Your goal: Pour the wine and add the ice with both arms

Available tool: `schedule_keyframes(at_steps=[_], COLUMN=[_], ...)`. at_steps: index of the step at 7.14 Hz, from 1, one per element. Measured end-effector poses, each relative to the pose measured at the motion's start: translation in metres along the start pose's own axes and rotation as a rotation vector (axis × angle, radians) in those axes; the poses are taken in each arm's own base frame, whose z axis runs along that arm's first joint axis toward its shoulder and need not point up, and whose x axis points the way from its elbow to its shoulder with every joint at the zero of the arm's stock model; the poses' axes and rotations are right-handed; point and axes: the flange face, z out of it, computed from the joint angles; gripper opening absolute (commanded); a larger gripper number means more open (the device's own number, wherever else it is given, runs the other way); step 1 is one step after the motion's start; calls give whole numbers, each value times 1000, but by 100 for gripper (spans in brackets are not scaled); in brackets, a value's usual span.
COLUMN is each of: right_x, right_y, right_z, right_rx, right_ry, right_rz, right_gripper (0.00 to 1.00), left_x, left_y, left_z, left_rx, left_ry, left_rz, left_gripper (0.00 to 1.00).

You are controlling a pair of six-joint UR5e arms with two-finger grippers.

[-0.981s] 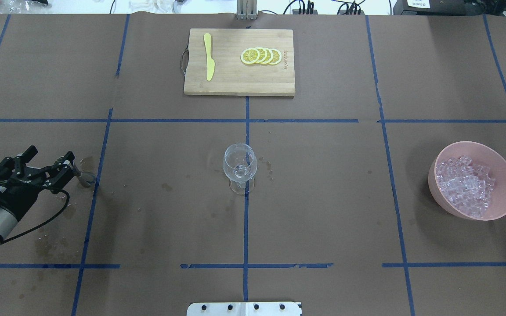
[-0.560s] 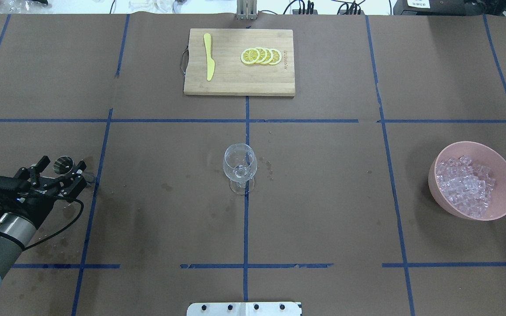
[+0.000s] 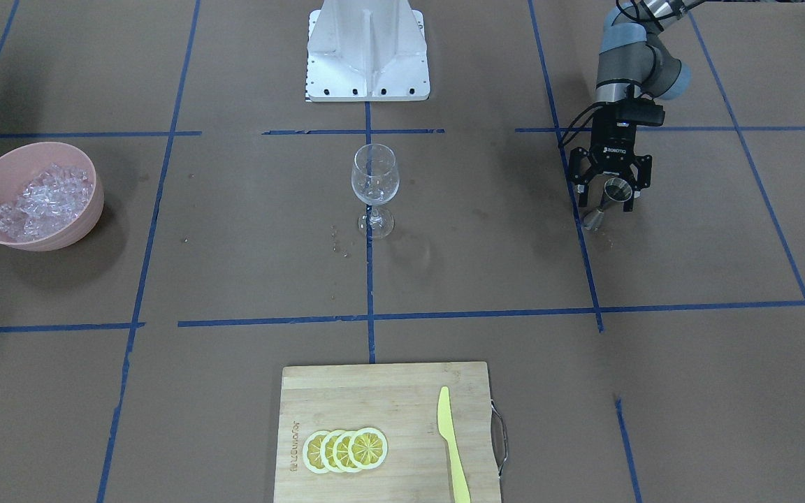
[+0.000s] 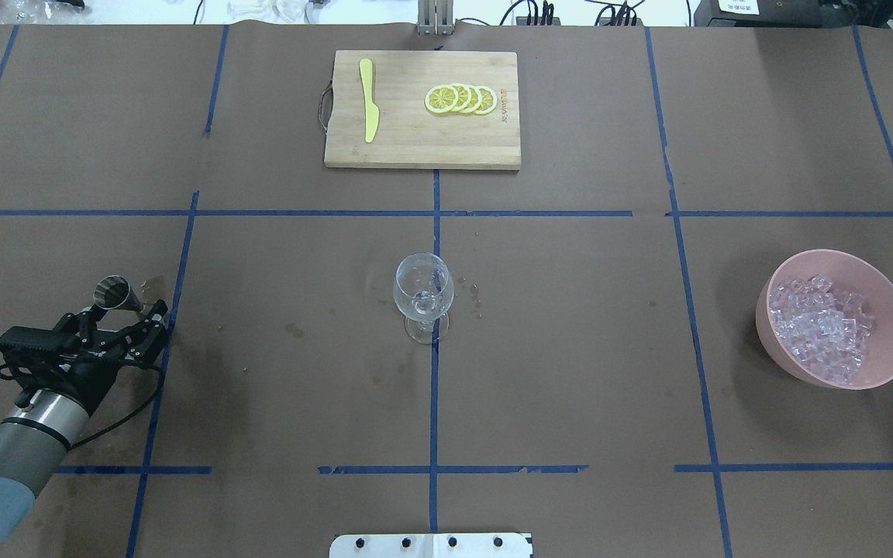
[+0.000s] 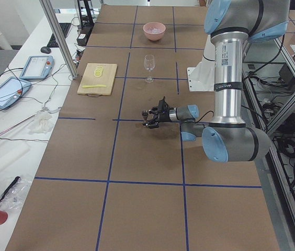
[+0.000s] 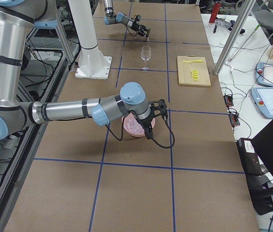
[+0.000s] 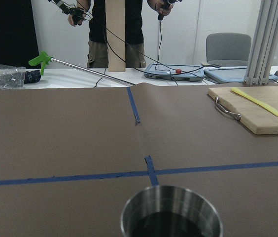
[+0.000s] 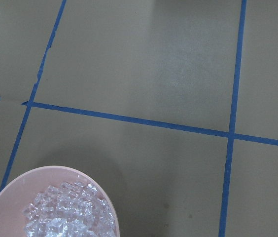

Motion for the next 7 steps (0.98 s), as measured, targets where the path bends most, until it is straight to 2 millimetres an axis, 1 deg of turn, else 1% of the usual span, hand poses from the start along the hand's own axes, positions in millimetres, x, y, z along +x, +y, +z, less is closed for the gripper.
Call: schedule_keyframes(at_steps=[1,2,3,7], right_x=[0,0,0,0], right_y=[0,0,0,0], right_z=[0,0,0,0], right_rx=[0,0,0,0], right_ry=[0,0,0,0], right_rz=[0,0,0,1], right_gripper=[100,100,100,100], left_x=[0,0,0,-1], left_y=[2,1,1,1], left_z=[-1,-1,-1,-1], left_rx=[-2,3,10,17], left_ry=[1,-1,-5,-8], left_rz=[-1,-2,-1,0], left_gripper=[53,48,46,46])
